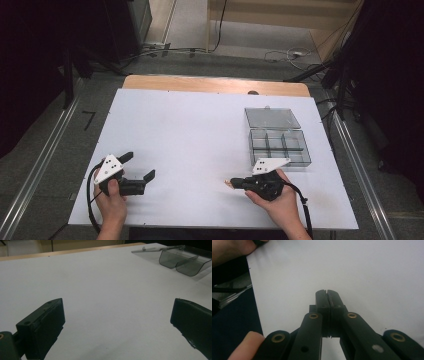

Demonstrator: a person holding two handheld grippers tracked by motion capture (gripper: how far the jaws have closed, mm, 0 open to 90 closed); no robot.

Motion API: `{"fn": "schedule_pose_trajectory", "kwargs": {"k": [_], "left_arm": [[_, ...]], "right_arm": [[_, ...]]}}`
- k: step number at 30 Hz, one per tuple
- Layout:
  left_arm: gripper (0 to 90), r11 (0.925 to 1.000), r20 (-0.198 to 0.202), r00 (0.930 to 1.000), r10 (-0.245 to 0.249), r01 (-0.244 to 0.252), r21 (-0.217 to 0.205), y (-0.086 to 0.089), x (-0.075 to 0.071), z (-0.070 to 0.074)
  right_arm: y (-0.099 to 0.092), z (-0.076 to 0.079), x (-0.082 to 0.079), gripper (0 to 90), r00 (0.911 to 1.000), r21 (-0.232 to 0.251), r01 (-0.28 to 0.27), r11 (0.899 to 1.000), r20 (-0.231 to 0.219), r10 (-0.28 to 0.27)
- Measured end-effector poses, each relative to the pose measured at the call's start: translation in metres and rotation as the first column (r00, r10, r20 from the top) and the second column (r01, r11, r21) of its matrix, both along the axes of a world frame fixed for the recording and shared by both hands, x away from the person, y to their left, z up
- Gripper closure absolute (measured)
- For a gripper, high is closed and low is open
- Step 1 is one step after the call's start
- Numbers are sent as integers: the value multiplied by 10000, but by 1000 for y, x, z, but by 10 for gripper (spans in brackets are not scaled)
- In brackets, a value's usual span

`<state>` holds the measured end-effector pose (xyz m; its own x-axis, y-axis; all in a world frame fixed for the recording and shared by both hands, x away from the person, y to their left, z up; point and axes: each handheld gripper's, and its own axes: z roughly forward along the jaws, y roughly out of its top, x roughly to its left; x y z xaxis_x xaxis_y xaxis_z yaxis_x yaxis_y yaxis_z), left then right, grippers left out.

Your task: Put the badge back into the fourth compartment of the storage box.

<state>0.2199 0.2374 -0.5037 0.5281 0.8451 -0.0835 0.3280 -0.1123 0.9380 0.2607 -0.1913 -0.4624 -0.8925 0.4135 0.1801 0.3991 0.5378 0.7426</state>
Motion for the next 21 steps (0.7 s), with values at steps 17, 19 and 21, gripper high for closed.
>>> {"fn": "schedule_pose_trajectory", "kwargs": {"k": [17, 19, 21], "left_arm": [[2, 10000, 1, 10000, -4, 4, 4, 0, 0, 0], [2, 10000, 2, 10000, -4, 4, 3, 0, 0, 0], [2, 10000, 3, 10000, -1, 1, -3, 0, 0, 0]], "right_arm": [[-12, 6, 6, 874, 9993, 181, 345, 9992, 145, -348], [-14, 7, 6, 874, 9991, 170, 402, 9990, 127, -404], [-15, 7, 7, 874, 9989, 192, 449, 9988, 131, -452]]}}
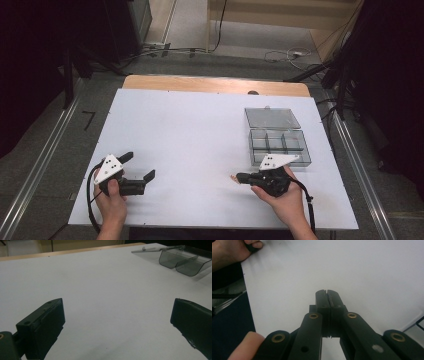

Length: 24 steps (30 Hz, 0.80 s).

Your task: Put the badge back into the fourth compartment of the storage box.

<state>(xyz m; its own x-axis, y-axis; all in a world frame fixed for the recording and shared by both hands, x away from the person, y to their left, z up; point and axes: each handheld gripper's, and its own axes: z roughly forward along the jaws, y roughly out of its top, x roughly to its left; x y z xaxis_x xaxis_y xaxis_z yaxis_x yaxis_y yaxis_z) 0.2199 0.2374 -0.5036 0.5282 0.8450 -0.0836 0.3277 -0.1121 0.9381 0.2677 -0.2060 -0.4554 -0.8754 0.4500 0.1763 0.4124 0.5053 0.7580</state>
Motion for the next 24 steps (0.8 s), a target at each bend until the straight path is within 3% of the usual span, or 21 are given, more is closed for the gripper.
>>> {"fn": "schedule_pose_trajectory", "kwargs": {"k": [24], "left_arm": [[2, 10000, -22, 10000, -1, 1, 41, 0, 0, 0]], "right_arm": [[-12, 4, 8, 874, 9988, 156, 473, 9988, 92, -475]]}}
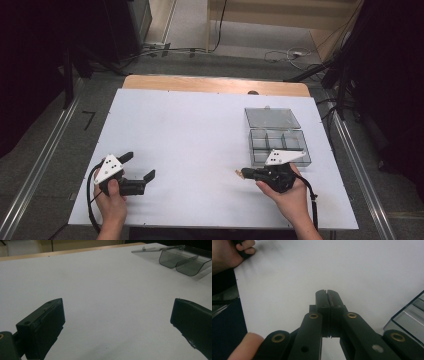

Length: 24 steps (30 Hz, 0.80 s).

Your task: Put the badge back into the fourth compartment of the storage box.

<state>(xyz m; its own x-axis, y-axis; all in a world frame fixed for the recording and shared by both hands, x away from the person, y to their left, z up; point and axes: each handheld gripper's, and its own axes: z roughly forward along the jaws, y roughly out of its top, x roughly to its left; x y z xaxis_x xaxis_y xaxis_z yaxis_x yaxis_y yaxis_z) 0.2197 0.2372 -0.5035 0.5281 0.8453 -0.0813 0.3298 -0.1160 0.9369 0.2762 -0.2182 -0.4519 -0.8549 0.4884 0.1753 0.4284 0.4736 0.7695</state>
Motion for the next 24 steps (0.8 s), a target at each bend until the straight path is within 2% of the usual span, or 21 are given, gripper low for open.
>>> {"fn": "schedule_pose_trajectory", "kwargs": {"k": [24], "left_arm": [[2, 10000, 8, 10000, -1, 1, 8, 0, 0, 0]], "right_arm": [[-13, 2, 8, 874, 9984, 137, 563, 9983, 62, -564]]}}
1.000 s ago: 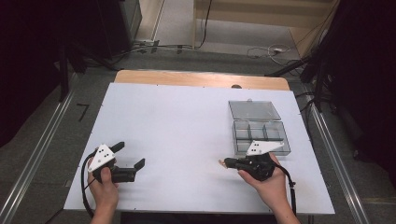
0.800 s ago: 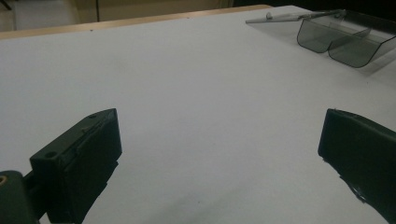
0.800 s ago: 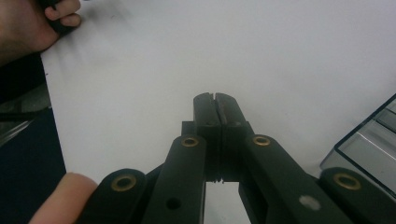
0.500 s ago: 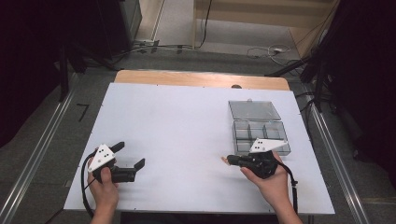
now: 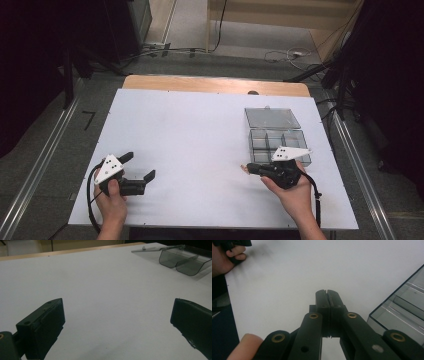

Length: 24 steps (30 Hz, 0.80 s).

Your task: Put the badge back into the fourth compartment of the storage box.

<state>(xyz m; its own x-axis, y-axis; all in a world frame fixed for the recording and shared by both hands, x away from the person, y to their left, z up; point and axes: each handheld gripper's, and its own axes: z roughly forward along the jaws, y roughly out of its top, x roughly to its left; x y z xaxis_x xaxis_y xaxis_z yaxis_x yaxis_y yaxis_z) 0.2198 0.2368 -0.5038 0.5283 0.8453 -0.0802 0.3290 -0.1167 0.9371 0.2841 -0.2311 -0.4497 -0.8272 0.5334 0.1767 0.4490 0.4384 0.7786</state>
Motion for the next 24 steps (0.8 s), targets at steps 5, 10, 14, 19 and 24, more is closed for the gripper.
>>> {"fn": "schedule_pose_trajectory", "kwargs": {"k": [5, 10, 14, 19, 24], "left_arm": [[2, 10000, -4, 10000, -9, 9, 6, 0, 0, 0], [2, 10000, 2, 10000, -7, 7, 0, 0, 0, 0], [2, 10000, 2, 10000, -9, 9, 4, 0, 0, 0], [2, 10000, -8, 10000, -14, 14, 21, 0, 0, 0], [2, 10000, 0, 10000, 4, -4, 46, -1, 0, 0]], "right_arm": [[-2, -1, 2, 874, 9999, -27, 132, 9999, 34, -132], [-4, -1, 3, 874, 9997, -18, 224, 9997, 40, -224], [-7, -1, 4, 874, 9994, 0, 330, 9995, 47, -330], [-10, -1, 6, 874, 9988, 43, 477, 9989, 49, -477], [-13, -1, 7, 874, 9983, 31, 581, 9983, 76, -582]]}}
